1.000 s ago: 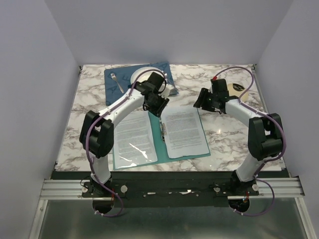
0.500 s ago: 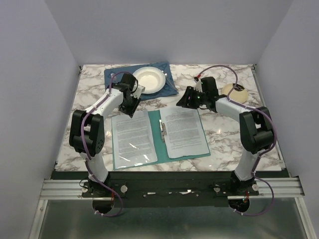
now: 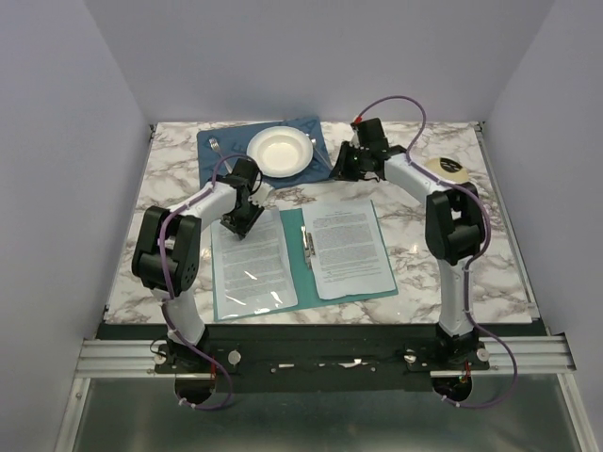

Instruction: Put the files into the folder

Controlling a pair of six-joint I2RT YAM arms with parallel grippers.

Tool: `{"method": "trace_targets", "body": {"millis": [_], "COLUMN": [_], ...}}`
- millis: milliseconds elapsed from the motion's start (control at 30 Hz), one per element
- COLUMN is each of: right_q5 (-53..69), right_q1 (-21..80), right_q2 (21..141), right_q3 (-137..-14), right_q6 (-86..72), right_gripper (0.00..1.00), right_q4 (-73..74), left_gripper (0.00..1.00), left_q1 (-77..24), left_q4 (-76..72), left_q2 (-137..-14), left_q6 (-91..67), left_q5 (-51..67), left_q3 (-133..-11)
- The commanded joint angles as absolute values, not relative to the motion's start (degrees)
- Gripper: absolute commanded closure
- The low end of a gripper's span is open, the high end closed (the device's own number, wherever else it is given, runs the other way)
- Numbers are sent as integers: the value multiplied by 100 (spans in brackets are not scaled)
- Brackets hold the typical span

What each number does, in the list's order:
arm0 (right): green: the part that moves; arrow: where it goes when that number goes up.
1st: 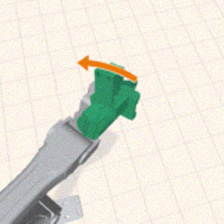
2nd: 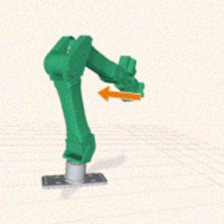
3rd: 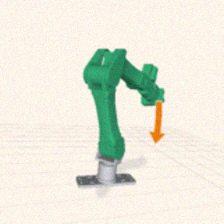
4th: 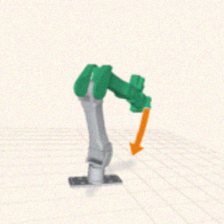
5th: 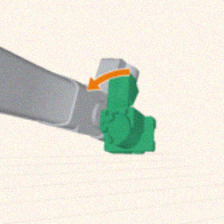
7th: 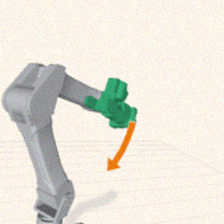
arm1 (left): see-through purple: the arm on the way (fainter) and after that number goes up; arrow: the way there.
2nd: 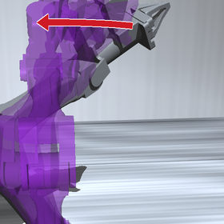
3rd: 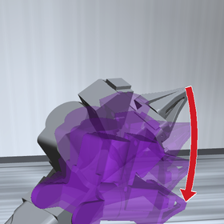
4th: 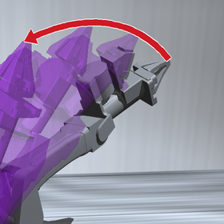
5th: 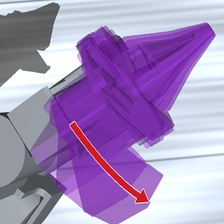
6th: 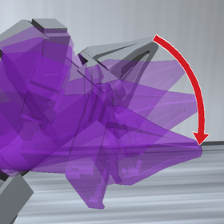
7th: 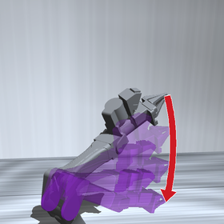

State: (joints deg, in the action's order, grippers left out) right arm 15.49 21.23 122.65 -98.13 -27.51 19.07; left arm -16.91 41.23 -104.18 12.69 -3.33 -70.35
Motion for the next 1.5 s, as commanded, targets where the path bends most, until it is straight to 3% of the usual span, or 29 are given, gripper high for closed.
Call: {"method": "trace_targets", "body": {"millis": [0,533,900,1467], "right_q5": [915,53,220,255], "right_q1": [2443,2768,2795,2839], "right_q2": [12647,13676,13781,13025], "right_q3": [-10160,-11777,-11786,-10573], "right_q6": [-2532,-2523,-2435,-2584], "right_gripper": [72,78,78,81], "right_q4": [2891,4455,4834,4342], "left_gripper": [54,55,55,57], "left_q1": [-1740,-1898,-1898,-1898], "left_q4": [3780,3709,3683,3586], "left_q2": [-10529,-10380,-10240,-10063], "left_q6": [1494,1591,1573,1520], "left_q5": [-641,-650,-712,-712], "left_q3": [-6882,-6785,-6671,-6548]}}
